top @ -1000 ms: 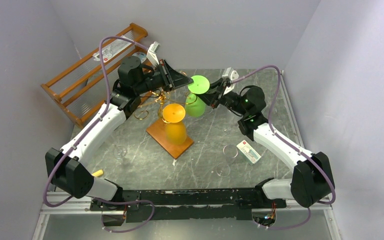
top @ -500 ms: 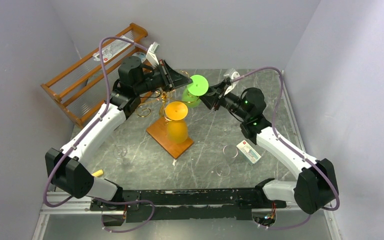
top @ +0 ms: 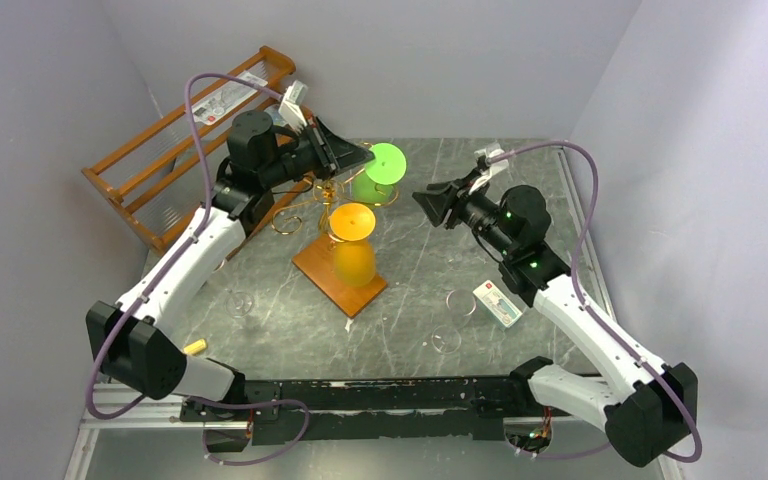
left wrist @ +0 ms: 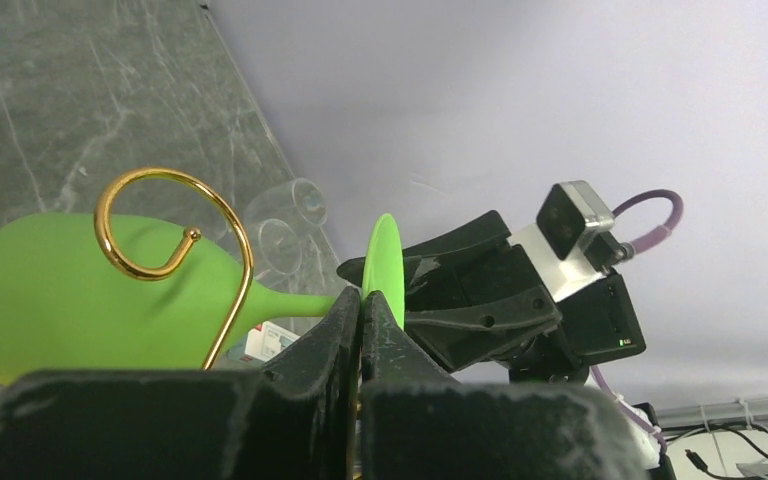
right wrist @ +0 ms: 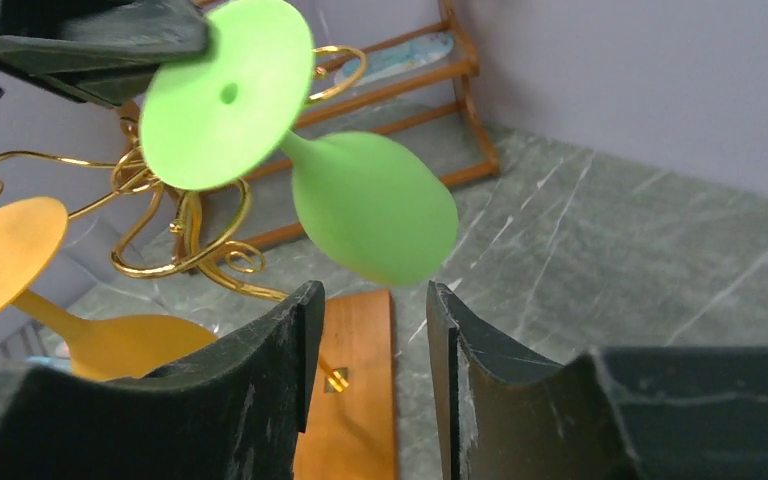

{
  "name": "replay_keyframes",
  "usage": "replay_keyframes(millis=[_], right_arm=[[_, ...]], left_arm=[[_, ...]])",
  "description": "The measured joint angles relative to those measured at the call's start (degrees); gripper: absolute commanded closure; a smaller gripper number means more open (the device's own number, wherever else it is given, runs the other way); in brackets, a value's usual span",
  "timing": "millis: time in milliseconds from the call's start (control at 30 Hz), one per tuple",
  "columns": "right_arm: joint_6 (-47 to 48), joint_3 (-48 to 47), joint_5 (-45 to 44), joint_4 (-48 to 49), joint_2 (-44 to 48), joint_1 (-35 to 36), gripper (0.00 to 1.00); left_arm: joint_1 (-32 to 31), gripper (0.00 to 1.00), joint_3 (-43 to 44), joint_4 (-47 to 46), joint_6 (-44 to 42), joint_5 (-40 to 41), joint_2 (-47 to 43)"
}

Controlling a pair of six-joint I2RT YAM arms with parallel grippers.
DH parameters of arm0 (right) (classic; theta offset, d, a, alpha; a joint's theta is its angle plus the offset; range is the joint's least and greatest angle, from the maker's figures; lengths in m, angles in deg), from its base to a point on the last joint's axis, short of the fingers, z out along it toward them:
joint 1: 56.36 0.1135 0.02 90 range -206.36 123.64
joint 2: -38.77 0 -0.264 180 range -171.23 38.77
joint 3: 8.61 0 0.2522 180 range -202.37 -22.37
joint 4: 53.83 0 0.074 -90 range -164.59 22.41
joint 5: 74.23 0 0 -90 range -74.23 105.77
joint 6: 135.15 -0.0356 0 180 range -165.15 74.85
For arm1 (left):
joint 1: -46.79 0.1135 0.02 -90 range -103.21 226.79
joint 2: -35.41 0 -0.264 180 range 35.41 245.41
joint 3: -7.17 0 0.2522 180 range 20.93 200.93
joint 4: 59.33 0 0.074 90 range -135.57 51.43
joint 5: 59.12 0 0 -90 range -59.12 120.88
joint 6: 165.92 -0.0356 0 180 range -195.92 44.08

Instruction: Place the wine glass upside down on the wine glass rack

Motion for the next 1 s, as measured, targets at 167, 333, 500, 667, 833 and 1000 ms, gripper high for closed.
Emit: replay_keyframes(millis=[167, 333, 500, 667, 833, 1000], right_arm=[[-8.0, -1.8, -2.1, -7.5, 0.7, 0.0, 0.5], [-16.1, -1.9, -2.5, -11.6, 2.4, 0.0, 0.48], [-20.9, -1.9, -3.3, -14.3, 4.7, 0.0, 0.44], [-22.8, -1.8, -6.2, -17.2, 5.9, 0.0, 0.44], [-23.9, -1.0, -8.2, -17.5, 7.2, 0.0, 0.44], [-24.8, 0.0, -9.8, -17.6, 7.9, 0.0, 0.43]], left_arm=[[0.5, 0.95, -1.9, 0.2, -0.3, 0.1, -2.8], [0.7, 0.95, -3.8, 1.4, -0.9, 0.1, -5.4], [1.5, 0.95, -3.7, 5.1, -3.9, -0.1, -6.5], [1.8, 0.95, -3.5, 6.8, -4.8, -2.2, -6.6], [1.8, 0.95, -3.4, 7.0, -4.4, -5.7, -6.6], [1.8, 0.95, -3.3, 5.6, -1.0, -10.1, -6.6]])
